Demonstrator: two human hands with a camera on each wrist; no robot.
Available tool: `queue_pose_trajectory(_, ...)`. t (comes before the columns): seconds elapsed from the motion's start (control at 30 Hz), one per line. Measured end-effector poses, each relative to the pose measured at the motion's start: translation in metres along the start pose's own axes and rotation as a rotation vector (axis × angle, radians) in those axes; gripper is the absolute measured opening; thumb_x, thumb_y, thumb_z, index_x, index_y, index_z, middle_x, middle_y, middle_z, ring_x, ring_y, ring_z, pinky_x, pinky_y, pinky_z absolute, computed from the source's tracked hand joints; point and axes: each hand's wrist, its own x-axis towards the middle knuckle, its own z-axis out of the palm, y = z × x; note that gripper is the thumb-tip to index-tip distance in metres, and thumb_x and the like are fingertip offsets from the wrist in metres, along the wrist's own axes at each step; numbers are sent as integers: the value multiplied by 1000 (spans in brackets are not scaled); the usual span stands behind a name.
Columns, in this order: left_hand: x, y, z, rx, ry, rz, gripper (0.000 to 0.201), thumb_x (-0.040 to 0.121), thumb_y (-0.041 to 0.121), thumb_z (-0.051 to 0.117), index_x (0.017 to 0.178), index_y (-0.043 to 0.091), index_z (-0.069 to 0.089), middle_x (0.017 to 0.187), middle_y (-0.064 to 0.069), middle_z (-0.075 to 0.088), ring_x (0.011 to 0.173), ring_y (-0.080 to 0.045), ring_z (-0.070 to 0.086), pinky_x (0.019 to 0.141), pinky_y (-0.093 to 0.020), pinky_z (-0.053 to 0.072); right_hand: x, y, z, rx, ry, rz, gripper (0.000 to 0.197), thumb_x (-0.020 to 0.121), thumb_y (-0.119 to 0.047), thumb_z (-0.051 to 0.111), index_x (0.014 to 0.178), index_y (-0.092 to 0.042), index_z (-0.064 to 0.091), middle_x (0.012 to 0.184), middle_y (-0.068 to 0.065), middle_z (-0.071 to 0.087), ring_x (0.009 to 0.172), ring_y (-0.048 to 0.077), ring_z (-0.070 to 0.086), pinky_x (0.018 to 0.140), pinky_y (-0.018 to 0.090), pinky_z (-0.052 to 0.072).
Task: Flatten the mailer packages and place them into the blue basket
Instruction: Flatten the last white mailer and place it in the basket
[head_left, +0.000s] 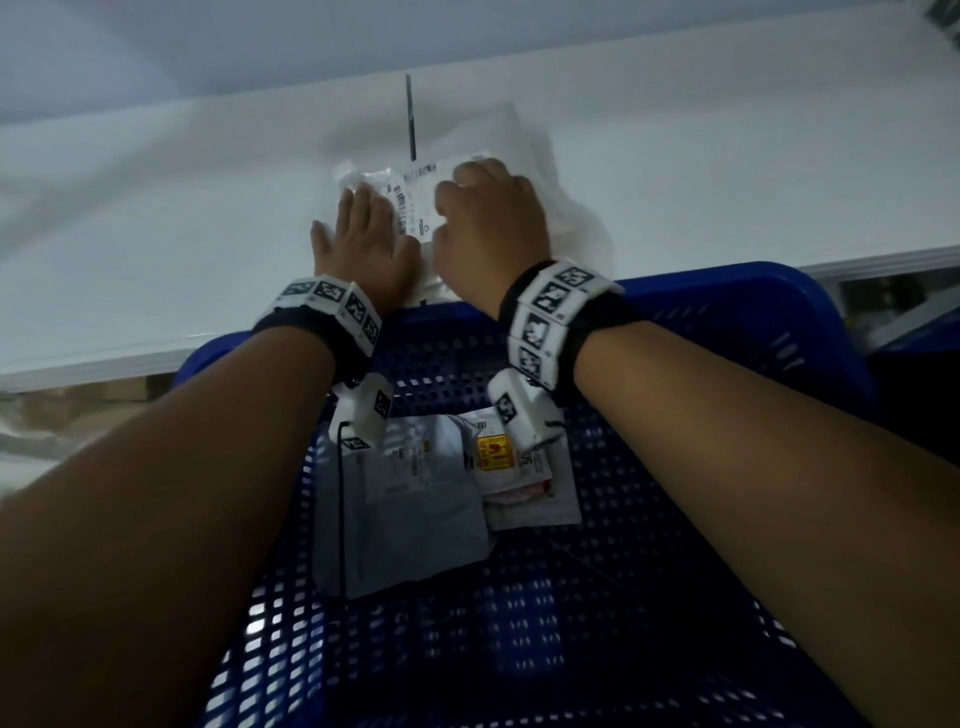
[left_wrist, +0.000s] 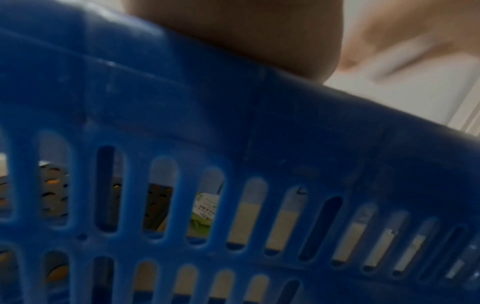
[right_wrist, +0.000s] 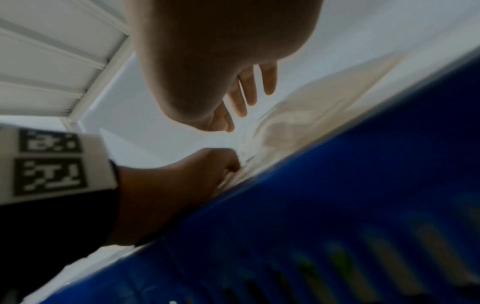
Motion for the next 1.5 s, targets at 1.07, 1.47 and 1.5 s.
queue_pose_trajectory(1.07,20,-17,10,85,-22,16,66,101,51,11,159,21,1,167,-4,-3,154,-20,-5,121,-55,5,67,1,61,-66,-291,-196,64,102,-49,6,158,-22,20,166,-1,14,154,17,6,124,45,2)
queue_pose_trajectory(1.47,8,-11,1,-199,96,-6,67,101,50,18,160,21,4,167,2,-4,153,-10,-5,124,-48,0,60,30,63,-100,-313,-53,60,99,-57,8,156,-41,13,168,-1,5,154,23,-2,119,58,-7)
queue_pose_trajectory(1.5,7,-11,1,-204,108,0,67,101,51,19,160,21,5,167,2,-4,153,-11,-5,124,-48,0,59,29,63,-112,-318,-45,59,98,-57,9,156,-42,14,167,-2,6,154,23,-2,119,60,-7)
